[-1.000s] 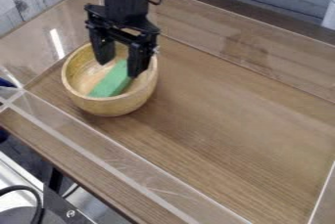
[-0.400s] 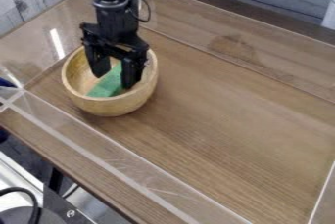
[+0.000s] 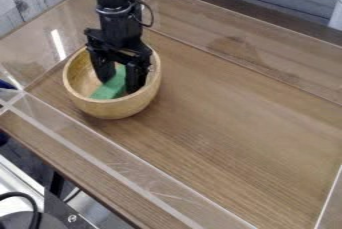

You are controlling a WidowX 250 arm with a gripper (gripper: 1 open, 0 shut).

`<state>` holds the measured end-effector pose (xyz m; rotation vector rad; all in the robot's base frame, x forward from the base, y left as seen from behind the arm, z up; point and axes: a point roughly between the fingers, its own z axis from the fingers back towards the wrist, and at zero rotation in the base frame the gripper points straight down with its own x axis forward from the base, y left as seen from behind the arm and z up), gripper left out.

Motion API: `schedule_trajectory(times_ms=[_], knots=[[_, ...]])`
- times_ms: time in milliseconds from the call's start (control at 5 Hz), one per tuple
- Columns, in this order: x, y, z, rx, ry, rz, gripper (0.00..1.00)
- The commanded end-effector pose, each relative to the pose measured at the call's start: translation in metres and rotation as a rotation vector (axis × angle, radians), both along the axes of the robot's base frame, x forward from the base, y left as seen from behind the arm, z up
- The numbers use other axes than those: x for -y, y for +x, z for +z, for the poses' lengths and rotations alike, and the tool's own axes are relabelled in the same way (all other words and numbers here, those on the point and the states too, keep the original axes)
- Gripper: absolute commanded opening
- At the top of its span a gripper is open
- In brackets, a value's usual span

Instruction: Remove the green block from inside the brown bowl and put it on the table

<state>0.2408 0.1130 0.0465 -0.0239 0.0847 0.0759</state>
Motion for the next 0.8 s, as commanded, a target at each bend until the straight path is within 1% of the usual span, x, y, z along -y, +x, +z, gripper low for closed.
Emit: schedule_trajectory(times_ms=[0, 600], knots=[[-0.0069, 0.0125, 0.0087, 0.053, 0.01, -0.009, 1.0], [-0.004, 0.0194, 0.0078, 0.083, -0.03, -0.03, 1.0]])
